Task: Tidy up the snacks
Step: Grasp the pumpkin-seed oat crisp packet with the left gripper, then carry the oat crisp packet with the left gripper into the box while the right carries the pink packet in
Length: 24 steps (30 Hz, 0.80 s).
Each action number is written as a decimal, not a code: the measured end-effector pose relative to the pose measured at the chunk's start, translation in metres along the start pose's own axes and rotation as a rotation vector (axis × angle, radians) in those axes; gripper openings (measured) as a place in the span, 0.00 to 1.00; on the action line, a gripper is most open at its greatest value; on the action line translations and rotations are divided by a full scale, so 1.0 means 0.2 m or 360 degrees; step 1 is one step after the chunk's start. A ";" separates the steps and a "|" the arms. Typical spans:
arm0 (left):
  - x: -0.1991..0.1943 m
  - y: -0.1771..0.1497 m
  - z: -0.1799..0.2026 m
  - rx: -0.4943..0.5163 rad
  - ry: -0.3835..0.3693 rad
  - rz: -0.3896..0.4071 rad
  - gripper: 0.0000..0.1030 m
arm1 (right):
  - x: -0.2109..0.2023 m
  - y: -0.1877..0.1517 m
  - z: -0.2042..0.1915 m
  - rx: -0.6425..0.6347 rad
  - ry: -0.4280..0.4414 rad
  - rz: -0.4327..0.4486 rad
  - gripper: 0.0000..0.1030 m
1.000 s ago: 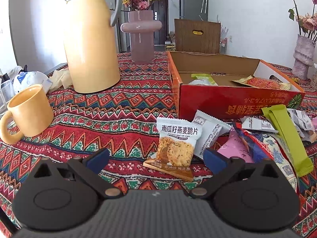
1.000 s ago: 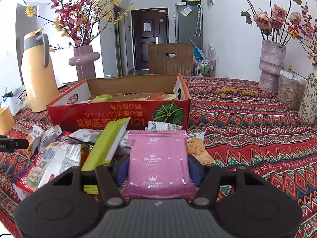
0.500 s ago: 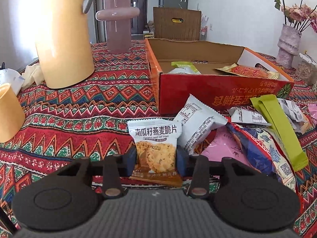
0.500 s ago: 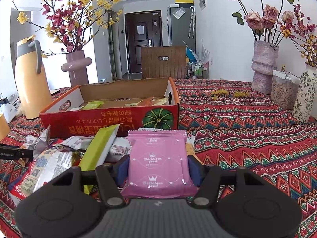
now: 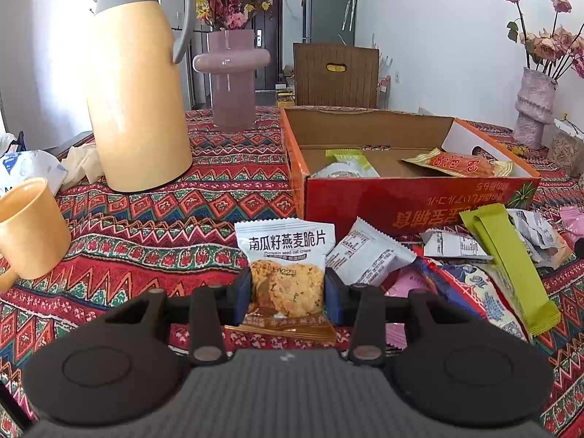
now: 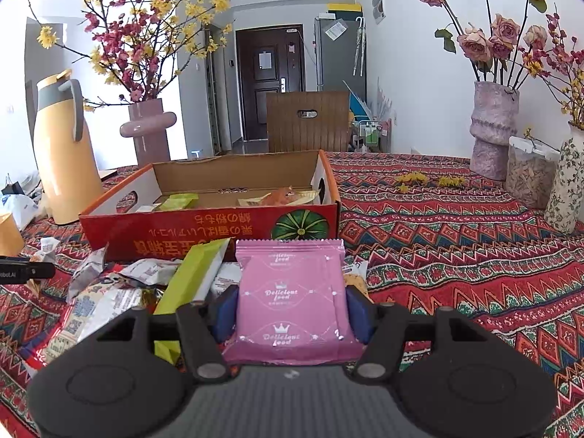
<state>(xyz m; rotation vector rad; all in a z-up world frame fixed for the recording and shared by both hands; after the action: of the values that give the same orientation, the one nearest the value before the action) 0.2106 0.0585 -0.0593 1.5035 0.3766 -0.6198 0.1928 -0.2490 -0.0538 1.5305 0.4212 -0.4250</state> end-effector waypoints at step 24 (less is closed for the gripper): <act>0.01 0.38 0.25 0.0081 -0.0084 0.0235 0.40 | 0.11 0.35 -0.22 -0.0069 0.0171 0.0213 0.59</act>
<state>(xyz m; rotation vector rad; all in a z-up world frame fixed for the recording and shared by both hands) 0.2495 0.0047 0.0042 1.5449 0.2085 -0.5537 0.2469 -0.2058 -0.0056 1.5339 0.4059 -0.2284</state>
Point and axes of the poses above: each gripper's, at about its wrist camera, not at the fingertips, and x roughly the way its jaws point, z to its right, y to its top, the point moved 8 cm from there along x, roughly the way its jaws point, and after that the axes turned 6 degrees about -y, right-handed, at the moved point
